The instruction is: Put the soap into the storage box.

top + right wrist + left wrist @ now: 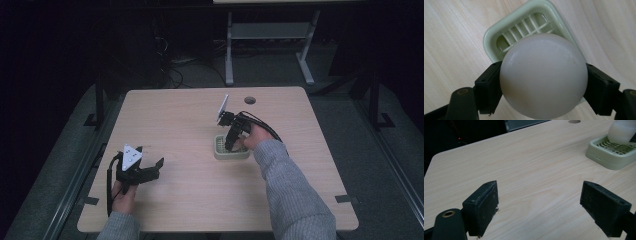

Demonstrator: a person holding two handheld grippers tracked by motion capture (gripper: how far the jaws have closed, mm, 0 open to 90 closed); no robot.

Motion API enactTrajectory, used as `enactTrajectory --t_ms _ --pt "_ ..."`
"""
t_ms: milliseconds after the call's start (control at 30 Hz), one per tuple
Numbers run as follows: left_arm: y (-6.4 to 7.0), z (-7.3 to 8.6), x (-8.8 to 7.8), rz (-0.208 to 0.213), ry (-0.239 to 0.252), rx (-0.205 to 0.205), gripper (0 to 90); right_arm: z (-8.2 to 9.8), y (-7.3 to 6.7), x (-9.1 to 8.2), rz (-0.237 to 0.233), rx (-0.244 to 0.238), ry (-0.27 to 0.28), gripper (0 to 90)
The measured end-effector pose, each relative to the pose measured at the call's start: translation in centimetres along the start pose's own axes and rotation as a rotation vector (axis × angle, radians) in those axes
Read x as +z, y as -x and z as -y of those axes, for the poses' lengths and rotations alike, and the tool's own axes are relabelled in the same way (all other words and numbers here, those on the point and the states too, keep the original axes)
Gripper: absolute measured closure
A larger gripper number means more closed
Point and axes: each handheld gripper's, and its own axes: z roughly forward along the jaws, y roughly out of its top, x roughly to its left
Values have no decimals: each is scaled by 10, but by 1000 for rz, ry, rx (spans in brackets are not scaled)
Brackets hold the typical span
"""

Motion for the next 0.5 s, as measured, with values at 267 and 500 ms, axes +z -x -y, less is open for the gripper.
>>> enactTrajectory --t_ms 267,500 --pt "0 0 0 0 0 -1 148 0 2 9 -3 30 -10 233" --pt "0 0 0 0 1 -1 148 1 3 13 -14 45 -8 233"
